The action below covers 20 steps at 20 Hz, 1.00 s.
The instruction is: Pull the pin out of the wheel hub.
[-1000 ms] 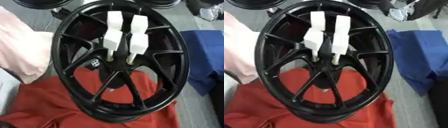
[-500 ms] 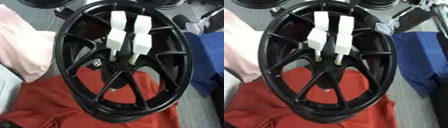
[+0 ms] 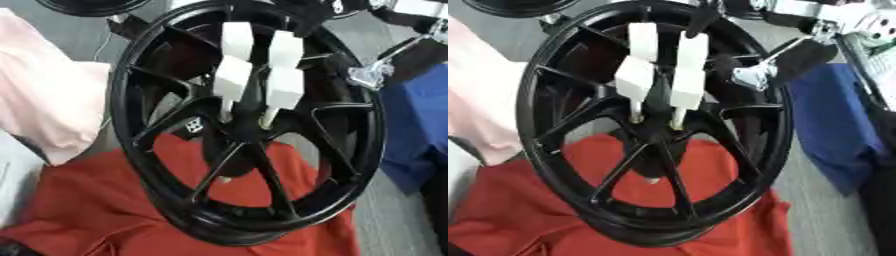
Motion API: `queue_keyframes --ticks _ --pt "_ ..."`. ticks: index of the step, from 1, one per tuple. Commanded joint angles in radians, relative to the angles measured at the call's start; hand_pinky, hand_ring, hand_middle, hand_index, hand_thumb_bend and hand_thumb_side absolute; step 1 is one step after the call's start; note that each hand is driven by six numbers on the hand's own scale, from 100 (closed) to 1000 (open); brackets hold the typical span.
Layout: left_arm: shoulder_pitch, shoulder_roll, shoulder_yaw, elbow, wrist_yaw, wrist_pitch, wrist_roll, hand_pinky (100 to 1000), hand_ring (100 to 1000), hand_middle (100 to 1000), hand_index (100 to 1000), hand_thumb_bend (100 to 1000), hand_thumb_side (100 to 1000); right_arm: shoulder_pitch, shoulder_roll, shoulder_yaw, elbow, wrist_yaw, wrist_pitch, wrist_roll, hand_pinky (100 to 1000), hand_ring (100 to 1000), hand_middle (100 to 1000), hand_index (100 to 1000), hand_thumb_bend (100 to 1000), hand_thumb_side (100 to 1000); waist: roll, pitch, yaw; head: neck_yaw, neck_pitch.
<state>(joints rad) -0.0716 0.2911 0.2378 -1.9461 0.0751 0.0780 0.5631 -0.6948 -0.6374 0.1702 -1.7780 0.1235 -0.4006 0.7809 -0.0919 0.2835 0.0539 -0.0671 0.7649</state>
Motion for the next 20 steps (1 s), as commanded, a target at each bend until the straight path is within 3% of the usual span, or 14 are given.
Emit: queue_keyframes --ticks 1,8,13,20 --pt "-0.003 0.029 0.01 -0.012 -0.004 -0.001 0.004 700 562 534 762 322 642 -0.01 -0.011 0.0 0.0 0.058 -0.127 0.126 819 765 738 816 100 440 0.002 -0.017 -0.004 0.007 0.005" --pt "-0.003 0.027 0.01 -0.01 -0.003 -0.001 0.005 701 564 534 762 321 644 -0.004 0.004 0.002 -0.017 0.169 -0.149 0.095 740 627 711 851 100 475 -0.003 -0.018 -0.004 0.013 0.005" --pt "-0.004 0.027 0.01 -0.009 -0.003 -0.001 0.004 701 565 535 762 320 645 0.001 0.011 0.007 -0.026 0.234 -0.155 0.054 645 499 598 874 100 452 -0.005 -0.019 -0.003 0.014 0.005" --pt "-0.006 0.026 0.008 -0.009 -0.001 -0.002 0.001 702 566 534 762 318 647 0.005 0.019 0.014 -0.03 0.291 -0.146 0.012 644 502 591 852 100 470 -0.006 -0.017 0.002 0.009 0.005"
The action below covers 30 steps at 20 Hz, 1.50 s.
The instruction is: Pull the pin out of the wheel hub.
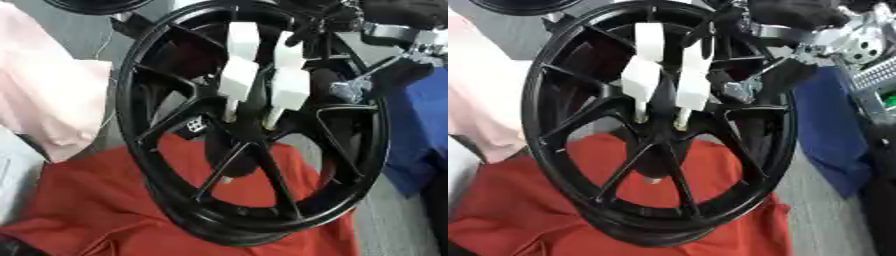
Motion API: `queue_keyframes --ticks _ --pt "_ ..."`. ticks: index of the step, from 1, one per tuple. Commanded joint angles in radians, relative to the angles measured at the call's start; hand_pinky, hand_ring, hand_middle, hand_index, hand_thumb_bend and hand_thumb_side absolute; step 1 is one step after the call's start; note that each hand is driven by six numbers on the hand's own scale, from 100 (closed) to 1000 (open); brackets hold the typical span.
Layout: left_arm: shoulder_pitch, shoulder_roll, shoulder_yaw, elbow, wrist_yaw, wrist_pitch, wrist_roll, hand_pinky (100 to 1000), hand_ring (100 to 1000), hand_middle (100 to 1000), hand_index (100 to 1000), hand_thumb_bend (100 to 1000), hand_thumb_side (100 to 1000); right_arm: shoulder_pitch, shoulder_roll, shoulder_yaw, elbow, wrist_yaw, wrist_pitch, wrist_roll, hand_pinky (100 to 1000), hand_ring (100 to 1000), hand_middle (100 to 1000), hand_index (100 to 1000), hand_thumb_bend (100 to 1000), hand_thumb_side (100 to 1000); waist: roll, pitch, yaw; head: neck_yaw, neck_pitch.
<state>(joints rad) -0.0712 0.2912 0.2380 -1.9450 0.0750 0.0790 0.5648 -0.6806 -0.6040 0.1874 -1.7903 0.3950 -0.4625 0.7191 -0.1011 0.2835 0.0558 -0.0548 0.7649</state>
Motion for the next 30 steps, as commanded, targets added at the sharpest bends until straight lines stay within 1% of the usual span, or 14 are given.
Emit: queue_keyframes --ticks 1,6,8,12,13,14,16,17,23,24,30 --pt "-0.007 0.026 0.008 -0.01 -0.001 -0.003 -0.001 702 566 534 762 318 647 -0.008 -0.012 -0.002 -0.016 0.025 -0.085 0.075 648 509 591 848 100 468 0.003 -0.017 0.0 -0.003 0.005" --pt "-0.008 0.025 0.008 -0.01 0.0 -0.003 -0.002 702 567 534 761 317 648 -0.005 -0.006 -0.002 -0.016 0.067 -0.095 0.07 631 517 609 834 100 453 0.001 -0.017 0.0 -0.002 0.005" --pt "-0.008 0.025 0.008 -0.01 0.0 -0.003 -0.002 702 567 534 761 317 649 -0.003 -0.005 -0.001 -0.018 0.086 -0.103 0.064 637 532 625 833 100 464 0.0 -0.017 0.0 -0.001 0.005" --pt "-0.009 0.025 0.007 -0.01 0.001 -0.004 -0.004 703 567 534 761 316 650 0.0 -0.002 -0.002 -0.027 0.124 -0.118 0.056 640 557 651 836 100 508 -0.002 -0.018 -0.002 0.002 0.005" --pt "-0.009 0.025 0.007 -0.01 0.001 -0.004 -0.004 703 568 534 761 315 649 0.001 -0.001 -0.003 -0.029 0.135 -0.121 0.051 640 557 651 838 100 537 -0.003 -0.018 -0.002 0.003 0.005" --pt "-0.009 0.025 0.007 -0.01 0.001 -0.004 -0.005 703 568 534 761 314 647 0.003 0.001 -0.003 -0.03 0.144 -0.123 0.047 637 556 643 841 100 566 -0.003 -0.018 -0.002 0.003 0.005" --pt "-0.01 0.025 0.006 -0.01 0.001 -0.005 -0.005 703 568 534 761 314 647 0.004 0.004 -0.002 -0.029 0.157 -0.128 0.041 637 556 643 841 100 566 -0.003 -0.018 -0.002 0.003 0.005" --pt "-0.01 0.024 0.006 -0.01 0.001 -0.005 -0.005 703 568 534 761 313 647 0.005 0.005 -0.002 -0.028 0.162 -0.13 0.038 624 542 612 850 100 607 -0.003 -0.018 -0.002 0.004 0.005" --pt "-0.009 0.023 0.007 -0.009 0.001 -0.004 -0.005 703 568 535 761 313 647 0.011 0.014 -0.005 -0.032 0.189 -0.133 0.017 619 538 601 853 100 611 -0.004 -0.019 -0.004 0.006 0.005" --pt "-0.009 0.023 0.007 -0.009 0.001 -0.004 -0.005 704 569 535 761 312 647 0.011 0.014 -0.005 -0.032 0.191 -0.133 0.015 603 522 559 850 100 589 -0.004 -0.019 -0.004 0.006 0.005" --pt "-0.01 0.023 0.008 -0.009 0.001 -0.005 -0.005 704 570 535 761 310 648 0.026 0.028 -0.022 -0.06 0.258 -0.137 -0.018 604 536 594 848 175 568 -0.005 -0.019 -0.007 0.007 0.005"
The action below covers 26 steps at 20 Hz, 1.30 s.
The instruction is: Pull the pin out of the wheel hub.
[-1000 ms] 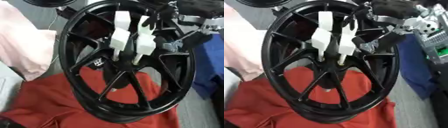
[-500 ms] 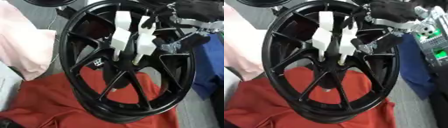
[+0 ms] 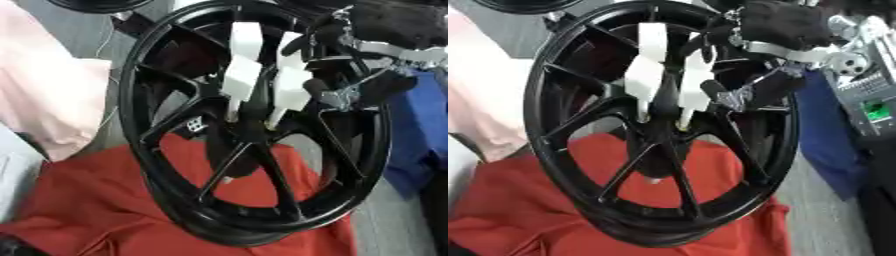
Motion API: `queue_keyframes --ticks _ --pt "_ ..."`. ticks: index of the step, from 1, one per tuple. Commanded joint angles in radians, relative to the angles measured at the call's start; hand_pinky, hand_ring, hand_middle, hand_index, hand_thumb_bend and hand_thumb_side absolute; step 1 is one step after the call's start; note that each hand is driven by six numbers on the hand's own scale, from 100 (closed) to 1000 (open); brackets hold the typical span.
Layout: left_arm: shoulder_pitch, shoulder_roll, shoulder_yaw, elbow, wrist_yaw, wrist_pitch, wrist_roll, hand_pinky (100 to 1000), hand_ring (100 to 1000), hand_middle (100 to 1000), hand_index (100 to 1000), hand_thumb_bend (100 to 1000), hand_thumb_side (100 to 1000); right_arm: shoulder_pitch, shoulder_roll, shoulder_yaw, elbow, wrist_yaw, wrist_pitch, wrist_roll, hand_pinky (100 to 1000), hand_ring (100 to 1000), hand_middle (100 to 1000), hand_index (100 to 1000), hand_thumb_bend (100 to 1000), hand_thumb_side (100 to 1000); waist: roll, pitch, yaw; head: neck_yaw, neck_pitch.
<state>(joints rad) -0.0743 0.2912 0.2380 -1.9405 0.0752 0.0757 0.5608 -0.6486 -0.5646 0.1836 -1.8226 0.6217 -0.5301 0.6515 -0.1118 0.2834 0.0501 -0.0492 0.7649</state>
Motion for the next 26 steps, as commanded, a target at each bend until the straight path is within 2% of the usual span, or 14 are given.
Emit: queue_keyframes --ticks 1,5,10,16,20,26 --pt "-0.007 0.023 0.008 -0.014 0.001 -0.001 -0.001 704 570 535 761 310 648 -0.003 -0.01 -0.019 -0.033 0.046 -0.074 0.044 604 538 596 847 188 566 0.005 -0.018 -0.001 0.002 0.005" --pt "-0.007 0.023 0.008 -0.014 0.002 -0.002 0.0 705 571 535 761 310 647 0.006 -0.005 -0.019 -0.049 0.096 -0.093 0.026 601 544 599 844 210 612 0.004 -0.018 -0.003 0.002 0.005" --pt "-0.007 0.023 0.008 -0.013 0.004 -0.003 0.0 705 572 535 760 308 648 0.016 0.007 -0.017 -0.042 0.117 -0.111 0.028 595 538 589 828 158 663 0.004 -0.017 -0.004 0.004 0.005" --pt "-0.008 0.023 0.008 -0.012 0.006 -0.003 0.0 705 572 535 760 307 649 0.023 0.024 -0.019 -0.033 0.11 -0.097 0.04 588 524 566 814 109 672 0.004 -0.015 -0.003 0.004 0.005" --pt "-0.009 0.022 0.007 -0.012 0.007 -0.003 0.0 706 573 536 760 306 649 0.029 0.036 -0.026 -0.028 0.113 -0.082 0.046 588 523 565 814 111 671 0.004 -0.014 -0.003 0.004 0.005" --pt "-0.01 0.021 0.006 -0.012 0.009 -0.003 -0.002 706 574 536 760 305 650 0.035 0.045 -0.027 -0.027 0.135 -0.082 0.042 595 533 585 850 100 761 0.006 -0.012 -0.004 0.003 0.005"
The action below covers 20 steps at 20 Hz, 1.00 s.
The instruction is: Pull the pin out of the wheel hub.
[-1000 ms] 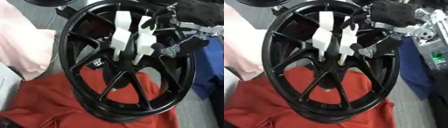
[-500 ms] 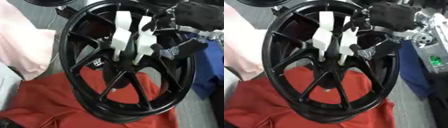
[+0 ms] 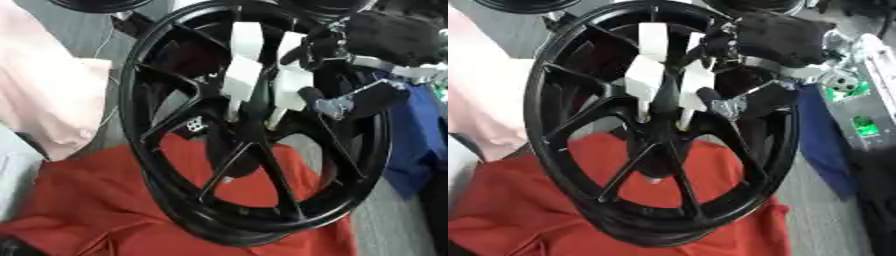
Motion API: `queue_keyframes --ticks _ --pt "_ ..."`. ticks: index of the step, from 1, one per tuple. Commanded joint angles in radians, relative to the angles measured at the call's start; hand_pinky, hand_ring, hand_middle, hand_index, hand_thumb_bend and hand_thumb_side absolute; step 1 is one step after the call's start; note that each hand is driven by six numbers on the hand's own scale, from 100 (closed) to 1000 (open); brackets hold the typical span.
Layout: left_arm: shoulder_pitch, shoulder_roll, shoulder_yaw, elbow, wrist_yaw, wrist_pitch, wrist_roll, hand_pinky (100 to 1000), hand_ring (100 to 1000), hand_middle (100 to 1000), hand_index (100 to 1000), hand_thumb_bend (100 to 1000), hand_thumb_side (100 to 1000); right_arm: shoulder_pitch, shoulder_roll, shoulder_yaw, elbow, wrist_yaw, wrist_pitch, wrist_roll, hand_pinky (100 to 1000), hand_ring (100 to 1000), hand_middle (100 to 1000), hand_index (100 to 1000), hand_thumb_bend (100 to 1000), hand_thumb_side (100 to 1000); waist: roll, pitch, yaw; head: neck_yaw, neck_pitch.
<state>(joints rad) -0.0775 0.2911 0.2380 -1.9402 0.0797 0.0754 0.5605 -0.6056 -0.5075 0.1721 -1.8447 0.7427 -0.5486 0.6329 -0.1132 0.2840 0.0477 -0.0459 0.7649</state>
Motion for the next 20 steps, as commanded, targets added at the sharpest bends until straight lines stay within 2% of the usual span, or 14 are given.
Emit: queue_keyframes --ticks 1,10,15,20 --pt "-0.007 0.021 0.006 -0.012 0.005 -0.003 -0.002 706 574 536 760 304 650 -0.007 -0.011 -0.016 -0.005 0.015 -0.067 0.061 596 534 586 853 100 772 0.007 -0.013 -0.002 -0.001 0.005" --pt "-0.008 0.02 0.006 -0.011 0.008 -0.004 -0.005 707 575 535 760 302 651 0.0 -0.001 -0.025 -0.004 0.029 -0.075 0.048 601 539 601 873 100 834 0.01 -0.01 -0.001 -0.006 0.005" --pt "-0.008 0.021 0.005 -0.011 0.009 -0.004 -0.006 707 575 536 760 300 651 0.005 0.007 -0.029 0.002 0.043 -0.08 0.04 600 535 593 870 100 909 0.01 -0.007 -0.001 -0.008 0.005" --pt "-0.008 0.021 0.004 -0.011 0.01 -0.004 -0.007 707 575 536 760 298 652 0.008 0.013 -0.032 0.007 0.05 -0.089 0.046 601 537 593 863 100 903 0.01 -0.002 0.0 -0.009 0.005"
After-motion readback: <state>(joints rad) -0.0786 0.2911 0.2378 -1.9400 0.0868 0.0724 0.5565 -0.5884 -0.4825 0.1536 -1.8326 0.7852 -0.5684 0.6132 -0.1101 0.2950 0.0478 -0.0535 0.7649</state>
